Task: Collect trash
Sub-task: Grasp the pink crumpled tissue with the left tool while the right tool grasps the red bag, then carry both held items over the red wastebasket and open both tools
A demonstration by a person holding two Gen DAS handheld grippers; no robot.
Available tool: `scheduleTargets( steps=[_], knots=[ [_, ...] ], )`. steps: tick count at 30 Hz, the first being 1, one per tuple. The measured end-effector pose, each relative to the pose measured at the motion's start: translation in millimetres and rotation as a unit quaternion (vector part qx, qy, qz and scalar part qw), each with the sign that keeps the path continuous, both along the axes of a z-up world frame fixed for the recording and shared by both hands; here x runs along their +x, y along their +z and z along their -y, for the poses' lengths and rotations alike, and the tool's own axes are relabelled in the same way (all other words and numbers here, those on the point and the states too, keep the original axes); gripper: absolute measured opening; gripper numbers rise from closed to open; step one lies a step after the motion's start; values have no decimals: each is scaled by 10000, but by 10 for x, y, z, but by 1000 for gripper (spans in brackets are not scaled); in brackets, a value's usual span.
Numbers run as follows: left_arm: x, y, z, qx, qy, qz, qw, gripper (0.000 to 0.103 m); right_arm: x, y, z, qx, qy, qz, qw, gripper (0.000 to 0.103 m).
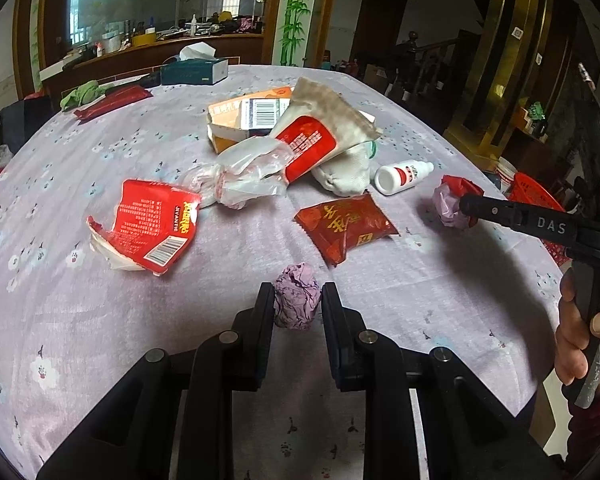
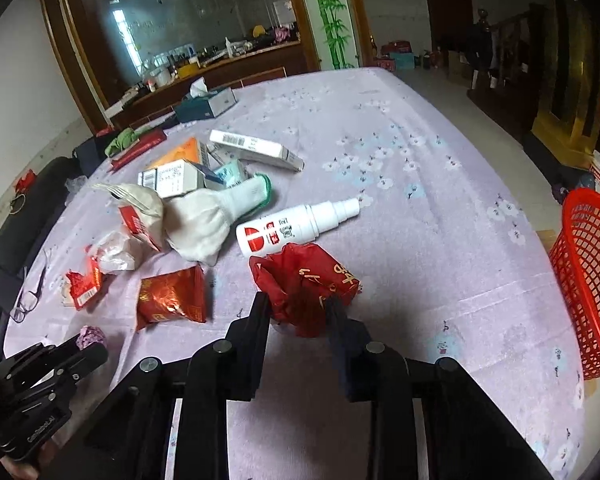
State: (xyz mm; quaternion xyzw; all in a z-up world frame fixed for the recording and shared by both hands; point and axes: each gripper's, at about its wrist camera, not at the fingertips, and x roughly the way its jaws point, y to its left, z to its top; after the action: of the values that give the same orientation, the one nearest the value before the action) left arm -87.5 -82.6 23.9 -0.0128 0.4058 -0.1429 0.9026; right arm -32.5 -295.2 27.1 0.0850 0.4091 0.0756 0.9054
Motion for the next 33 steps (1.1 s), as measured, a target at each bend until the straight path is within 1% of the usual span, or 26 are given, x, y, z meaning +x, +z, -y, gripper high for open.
scheduleTargets(
  steps=[5, 13, 17, 20, 23, 25, 29, 33],
  knots=[
    [-13, 42, 69, -7, -100, 41, 9999, 22, -107, 116, 104, 204, -101, 165, 9996, 29],
    [-19, 141, 253, -110, -386, 70, 9992, 22, -365, 307, 367, 528, -304, 384, 9974, 30],
    [-7, 201, 387, -94, -525, 83, 9985, 22, -531, 398, 553, 649, -437, 519, 9956, 30],
    [-3, 291, 565, -93, -737, 127, 9972, 22, -638, 443, 782, 790, -666, 568, 9930, 30],
    [5, 405, 835, -96, -1038, 193, 9944, 22, -741, 492, 1049, 890, -953, 612, 9896, 30],
    [9, 467, 1024, -111, -1254, 219, 9918, 22, -832, 538, 1308, 950, -1252, 675, 9853, 30],
    [21, 605, 1528, -176, -1731, 252, 9844, 22, -978, 620, 1741, 978, -1731, 770, 9770, 30],
    [105, 741, 2141, -293, -2226, 218, 9742, 22, -1062, 675, 2151, 1044, -2079, 802, 9693, 30]
  ],
)
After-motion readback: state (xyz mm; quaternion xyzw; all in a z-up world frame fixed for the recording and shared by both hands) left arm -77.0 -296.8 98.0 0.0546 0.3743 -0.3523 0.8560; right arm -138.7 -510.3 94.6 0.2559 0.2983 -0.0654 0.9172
